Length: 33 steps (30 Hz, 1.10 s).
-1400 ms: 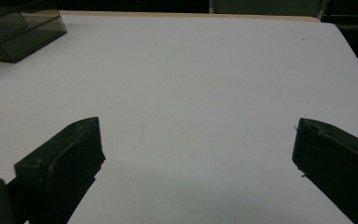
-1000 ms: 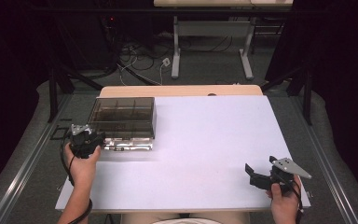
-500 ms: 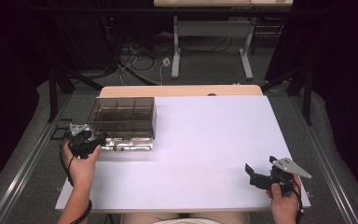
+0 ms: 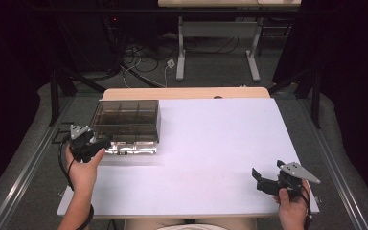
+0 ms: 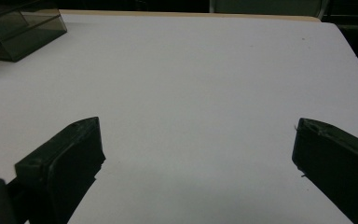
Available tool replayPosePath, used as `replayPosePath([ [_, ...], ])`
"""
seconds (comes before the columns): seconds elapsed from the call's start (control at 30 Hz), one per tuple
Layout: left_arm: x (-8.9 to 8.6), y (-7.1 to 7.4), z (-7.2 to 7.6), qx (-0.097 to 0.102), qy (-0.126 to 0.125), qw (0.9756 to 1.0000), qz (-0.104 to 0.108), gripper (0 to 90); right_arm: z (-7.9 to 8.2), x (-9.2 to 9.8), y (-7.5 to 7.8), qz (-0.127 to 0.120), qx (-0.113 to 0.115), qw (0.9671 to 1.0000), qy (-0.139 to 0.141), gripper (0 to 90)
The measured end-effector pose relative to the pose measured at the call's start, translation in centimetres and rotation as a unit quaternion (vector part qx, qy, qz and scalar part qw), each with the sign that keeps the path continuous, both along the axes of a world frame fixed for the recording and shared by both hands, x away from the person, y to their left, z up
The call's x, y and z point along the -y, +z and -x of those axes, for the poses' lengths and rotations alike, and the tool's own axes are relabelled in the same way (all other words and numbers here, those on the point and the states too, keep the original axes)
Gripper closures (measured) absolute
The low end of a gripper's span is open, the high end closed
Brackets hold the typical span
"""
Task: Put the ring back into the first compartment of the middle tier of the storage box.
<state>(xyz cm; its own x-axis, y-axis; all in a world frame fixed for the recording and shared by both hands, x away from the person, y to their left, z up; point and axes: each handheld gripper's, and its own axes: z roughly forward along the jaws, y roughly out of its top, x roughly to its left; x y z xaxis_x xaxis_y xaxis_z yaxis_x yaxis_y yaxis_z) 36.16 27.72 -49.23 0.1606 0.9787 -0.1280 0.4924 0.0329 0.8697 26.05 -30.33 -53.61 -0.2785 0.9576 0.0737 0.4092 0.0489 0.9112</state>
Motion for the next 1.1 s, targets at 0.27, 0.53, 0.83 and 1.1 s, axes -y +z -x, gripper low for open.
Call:
replayPosePath([
  [0.27,0.4,1.2,0.9,0.010,-0.016,0.9998,0.000,24.4,0.0,-0.1,0.0,-0.004,0.000,1.0000,0.000,1.6],
  [0.53,1.6,1.9,2.0,0.022,-0.052,0.9984,0.011,18.3,-0.1,-0.1,-0.1,-0.002,0.000,1.0000,0.000,1.6],
  [0.83,3.3,1.6,3.4,0.013,-0.104,0.9945,0.006,0.2,-0.1,-0.2,-0.1,-0.003,0.001,1.0000,0.001,1.6],
  [1.1,3.5,1.3,5.1,0.021,-0.134,0.9907,0.011,0.3,-0.1,-0.3,-0.2,-0.003,0.001,1.0000,0.000,1.6],
])
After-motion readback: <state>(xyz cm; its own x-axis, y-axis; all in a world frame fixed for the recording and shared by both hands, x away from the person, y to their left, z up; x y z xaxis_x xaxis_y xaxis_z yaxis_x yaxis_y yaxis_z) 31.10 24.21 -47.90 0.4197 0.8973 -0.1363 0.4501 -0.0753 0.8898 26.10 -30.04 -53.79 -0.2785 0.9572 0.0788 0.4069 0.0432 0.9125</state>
